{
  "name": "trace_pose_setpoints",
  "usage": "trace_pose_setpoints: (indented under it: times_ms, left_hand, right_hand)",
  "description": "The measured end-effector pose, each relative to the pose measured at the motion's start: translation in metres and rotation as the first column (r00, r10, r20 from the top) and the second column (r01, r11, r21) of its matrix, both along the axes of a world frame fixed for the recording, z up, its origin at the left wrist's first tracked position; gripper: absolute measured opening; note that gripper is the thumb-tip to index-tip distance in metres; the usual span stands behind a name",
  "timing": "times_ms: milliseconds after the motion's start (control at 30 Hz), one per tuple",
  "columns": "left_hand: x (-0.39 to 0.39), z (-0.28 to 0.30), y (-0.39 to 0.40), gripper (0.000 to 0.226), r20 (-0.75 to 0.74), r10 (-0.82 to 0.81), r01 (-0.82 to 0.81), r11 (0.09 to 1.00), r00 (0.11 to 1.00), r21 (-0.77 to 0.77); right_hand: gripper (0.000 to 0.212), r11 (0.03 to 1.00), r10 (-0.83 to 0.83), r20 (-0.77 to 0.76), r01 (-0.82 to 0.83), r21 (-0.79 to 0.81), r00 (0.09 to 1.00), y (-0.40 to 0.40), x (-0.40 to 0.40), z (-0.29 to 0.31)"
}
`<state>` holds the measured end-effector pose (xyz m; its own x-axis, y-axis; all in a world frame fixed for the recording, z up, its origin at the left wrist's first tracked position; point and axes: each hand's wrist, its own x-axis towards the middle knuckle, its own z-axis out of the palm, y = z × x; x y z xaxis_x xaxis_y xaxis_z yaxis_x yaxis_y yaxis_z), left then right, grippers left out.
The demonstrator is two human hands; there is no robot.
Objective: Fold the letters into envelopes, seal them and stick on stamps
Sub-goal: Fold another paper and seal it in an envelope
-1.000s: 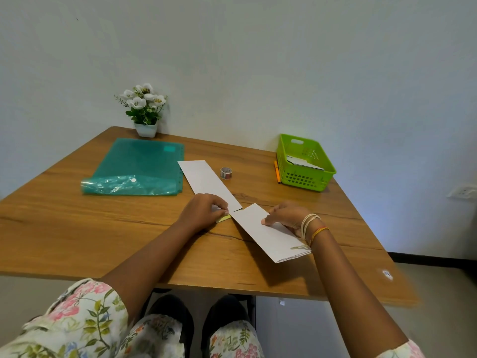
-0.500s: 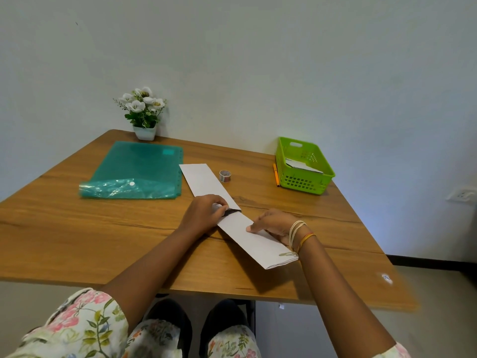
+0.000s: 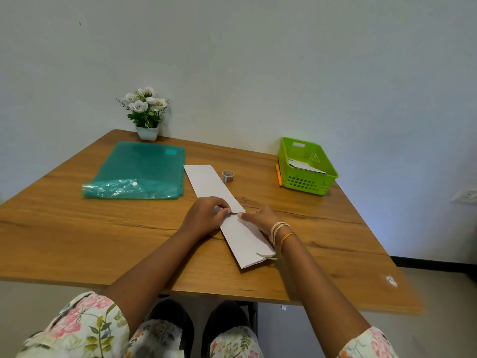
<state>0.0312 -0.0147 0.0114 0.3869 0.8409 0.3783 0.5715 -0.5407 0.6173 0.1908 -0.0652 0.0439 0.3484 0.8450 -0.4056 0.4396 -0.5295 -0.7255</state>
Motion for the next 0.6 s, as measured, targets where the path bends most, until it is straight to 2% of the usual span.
trace_pose_setpoints:
  times_ms: [67,133,167,233,333,467,533,600]
  left_hand:
    - [0.0,0.0,0.001,0.02,0.015,0.04,-0.04,0.999,0.999,-0.006]
    - [0.001,-0.001,0.003,0.02,0.023,0.058,-0.057,0.998,0.998,-0.025]
    - [0.001,-0.001,0.003,0.02,0.023,0.059,-0.058,0.998,0.998,-0.03]
    - [0.001,-0.001,0.003,0.019,0.027,0.053,-0.052,0.998,0.998,-0.036]
    - [0.001,-0.001,0.002,0.019,0.036,0.011,-0.01,0.999,0.999,-0.045]
    - [0.0,-0.002,0.001,0.02,0.012,-0.009,0.009,0.999,1.0,-0.053]
    - [-0.001,-0.003,0.002,0.02,0.014,0.005,-0.004,0.999,1.0,-0.048]
    - [-0.001,-0.003,0.003,0.02,0.032,0.027,-0.026,0.998,0.999,-0.049]
  right_hand:
    - [0.048,0.991,0.058,0.002,-0.057,-0.122,0.998,-0.009,0.004,0.01]
    - [0.033,0.962,0.142,-0.003,-0.138,-0.235,0.99,-0.017,0.014,0.022]
    - [0.028,0.958,0.156,-0.008,-0.153,-0.242,0.988,-0.02,0.018,0.027]
    - [0.023,0.981,0.099,-0.102,-0.114,-0.154,0.99,-0.022,0.02,0.031]
    - [0.023,0.999,-0.04,-0.3,0.048,0.019,0.953,-0.017,0.011,0.023]
    - [0.017,0.958,-0.189,-0.365,0.253,0.136,0.912,-0.006,-0.01,0.001]
    - [0.014,0.966,-0.109,-0.435,0.198,0.164,0.894,-0.003,-0.01,-0.004]
    - [0.03,0.985,0.042,-0.479,0.043,0.167,0.877,-0.006,-0.003,-0.001]
